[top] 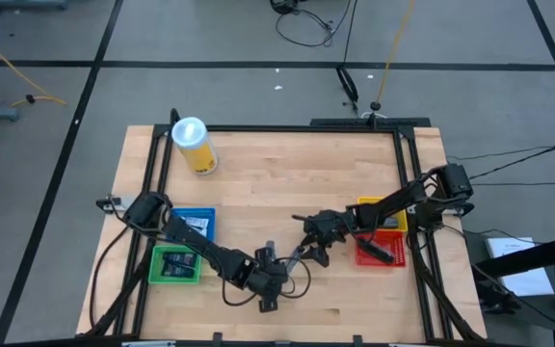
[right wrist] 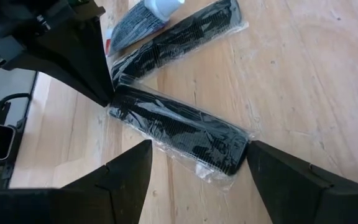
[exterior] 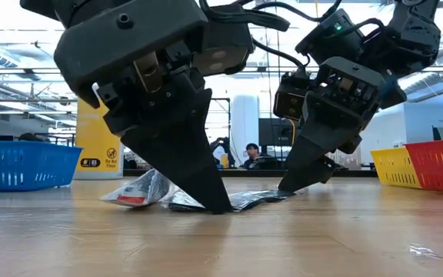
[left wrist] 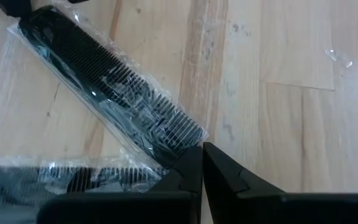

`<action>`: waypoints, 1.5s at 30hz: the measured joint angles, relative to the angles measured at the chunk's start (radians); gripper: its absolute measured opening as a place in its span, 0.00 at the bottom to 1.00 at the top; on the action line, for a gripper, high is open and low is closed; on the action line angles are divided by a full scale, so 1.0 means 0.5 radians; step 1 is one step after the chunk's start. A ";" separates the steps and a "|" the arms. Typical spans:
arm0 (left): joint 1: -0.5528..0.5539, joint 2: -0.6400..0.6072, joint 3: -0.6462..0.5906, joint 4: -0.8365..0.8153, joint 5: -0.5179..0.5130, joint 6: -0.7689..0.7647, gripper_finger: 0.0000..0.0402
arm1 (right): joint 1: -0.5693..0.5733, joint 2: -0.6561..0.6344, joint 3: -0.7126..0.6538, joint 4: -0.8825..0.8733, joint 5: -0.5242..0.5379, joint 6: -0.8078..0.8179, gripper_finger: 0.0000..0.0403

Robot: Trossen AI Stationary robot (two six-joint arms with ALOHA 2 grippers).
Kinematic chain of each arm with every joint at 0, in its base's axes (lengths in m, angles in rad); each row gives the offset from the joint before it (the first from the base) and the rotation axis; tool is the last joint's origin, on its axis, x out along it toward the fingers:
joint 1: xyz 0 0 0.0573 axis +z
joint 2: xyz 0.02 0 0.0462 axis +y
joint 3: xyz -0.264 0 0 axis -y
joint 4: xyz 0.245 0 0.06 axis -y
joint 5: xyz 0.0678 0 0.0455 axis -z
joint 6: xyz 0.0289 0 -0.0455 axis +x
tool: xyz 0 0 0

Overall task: Pick & Place Travel size toiletries
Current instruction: Put the black comb into the red basket

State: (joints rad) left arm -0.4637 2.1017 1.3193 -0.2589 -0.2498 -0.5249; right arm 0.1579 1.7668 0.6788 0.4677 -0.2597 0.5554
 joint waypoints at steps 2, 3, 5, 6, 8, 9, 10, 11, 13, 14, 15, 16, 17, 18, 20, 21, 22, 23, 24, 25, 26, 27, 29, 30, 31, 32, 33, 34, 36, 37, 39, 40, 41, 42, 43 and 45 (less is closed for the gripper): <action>0.000 0.003 -0.001 0.006 -0.009 0.016 0.05 | -0.003 0.000 0.000 0.001 -0.061 -0.010 0.64; 0.000 0.004 -0.001 0.007 -0.012 0.022 0.05 | -0.003 0.000 0.000 0.003 -0.072 -0.021 0.64; -0.003 0.005 -0.001 0.012 -0.018 0.040 0.05 | -0.003 -0.016 0.000 -0.003 -0.093 -0.027 0.64; -0.008 0.006 -0.001 0.020 -0.028 0.047 0.05 | -0.003 -0.022 -0.002 -0.006 -0.115 -0.022 0.64; -0.017 0.007 -0.002 0.038 -0.037 0.070 0.05 | -0.005 -0.024 -0.002 -0.001 -0.169 -0.016 0.64; -0.021 0.008 -0.002 0.044 -0.043 0.083 0.05 | -0.007 -0.027 -0.002 -0.002 -0.191 -0.015 0.64; -0.025 0.008 -0.002 0.048 -0.043 0.095 0.05 | -0.006 -0.036 -0.002 -0.014 -0.215 -0.014 0.64; -0.029 0.009 -0.002 0.049 -0.043 0.104 0.05 | -0.005 -0.045 -0.005 -0.024 -0.239 -0.011 0.64; -0.039 0.009 -0.003 0.050 -0.044 0.105 0.05 | -0.002 -0.048 -0.006 -0.030 -0.275 0.016 0.64; -0.044 0.009 -0.003 0.050 -0.046 0.105 0.05 | -0.002 -0.057 -0.006 -0.033 -0.279 0.019 0.64; -0.048 0.009 -0.004 0.050 -0.049 0.105 0.05 | 0.000 -0.082 -0.006 -0.066 -0.296 0.023 0.64; -0.055 0.010 -0.004 0.049 -0.050 0.107 0.05 | 0.006 -0.102 -0.007 -0.110 -0.322 0.034 0.64; -0.060 0.010 -0.005 0.047 -0.051 0.109 0.05 | 0.010 -0.118 -0.010 -0.140 -0.328 0.051 0.64; -0.068 0.010 -0.005 0.042 -0.054 0.108 0.05 | 0.010 -0.137 -0.009 -0.177 -0.323 0.065 0.64; -0.078 0.012 -0.005 0.045 -0.066 0.104 0.05 | 0.016 -0.208 -0.009 -0.303 -0.252 0.067 0.64; -0.079 0.012 -0.005 0.044 -0.065 0.104 0.05 | 0.023 -0.235 -0.008 -0.335 -0.178 0.064 0.64; -0.080 0.012 -0.005 0.042 -0.065 0.104 0.05 | 0.024 -0.246 -0.004 -0.354 -0.104 0.061 0.64; -0.082 0.012 -0.005 0.045 -0.064 0.106 0.05 | 0.031 -0.247 -0.002 -0.369 -0.047 0.060 0.64; -0.081 0.012 -0.005 0.044 -0.063 0.105 0.05 | 0.035 -0.246 -0.003 -0.386 -0.007 0.061 0.64; -0.081 0.012 -0.005 0.033 -0.059 0.103 0.05 | 0.037 -0.245 -0.005 -0.391 0.011 0.064 0.64; -0.080 0.012 -0.005 0.027 -0.057 0.096 0.05 | 0.043 -0.239 -0.005 -0.382 0.020 0.069 0.64; -0.078 0.012 -0.005 0.028 -0.056 0.087 0.05 | 0.049 -0.219 -0.003 -0.364 0.026 0.073 0.64; -0.065 -0.001 -0.006 0.007 -0.035 0.003 0.05 | 0.058 -0.177 0.000 -0.348 0.032 0.085 0.63; -0.052 -0.003 -0.006 0.005 -0.019 -0.040 0.05 | 0.059 -0.167 0.002 -0.345 0.033 0.084 0.63; -0.041 -0.004 -0.006 -0.001 -0.013 -0.077 0.05 | 0.065 -0.158 0.002 -0.346 0.034 0.086 0.63; -0.029 -0.004 -0.006 -0.002 -0.015 -0.099 0.05 | 0.068 -0.153 0.002 -0.342 0.039 0.092 0.63; -0.016 -0.004 -0.006 -0.003 -0.021 -0.117 0.05 | 0.069 -0.143 0.002 -0.339 0.040 0.105 0.63; -0.002 -0.004 -0.006 -0.001 -0.033 -0.129 0.05 | 0.069 -0.140 0.002 -0.339 0.036 0.116 0.63; 0.031 -0.004 -0.006 -0.010 -0.053 -0.180 0.05 | 0.069 -0.140 0.002 -0.338 0.006 0.119 0.63; 0.047 -0.004 -0.006 -0.033 -0.057 -0.223 0.05 | 0.067 -0.140 0.002 -0.338 -0.022 0.119 0.63; 0.073 -0.034 -0.006 -0.124 -0.057 -0.315 0.05 | 0.066 -0.138 0.002 -0.341 -0.049 0.115 0.63; 0.082 -0.055 -0.007 -0.180 -0.064 -0.359 0.05 | 0.066 -0.138 0.002 -0.342 -0.048 0.114 0.63; 0.086 -0.077 -0.010 -0.209 -0.073 -0.404 0.05 | 0.066 -0.138 0.002 -0.350 -0.048 0.109 0.63; 0.084 -0.094 -0.015 -0.229 -0.099 -0.437 0.05 | 0.066 -0.137 0.002 -0.359 -0.049 0.107 0.63; 0.077 -0.103 -0.015 -0.194 -0.100 -0.456 0.05 | 0.066 -0.137 0.002 -0.363 -0.052 0.106 0.63; 0.054 -0.118 -0.014 -0.067 -0.091 -0.424 0.05 | 0.062 -0.137 0.002 -0.368 -0.055 0.093 0.63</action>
State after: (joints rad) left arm -0.4369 2.0427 1.3125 -0.2925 -0.2952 -0.7371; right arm 0.1890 1.6985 0.6796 0.2839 -0.2873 0.6019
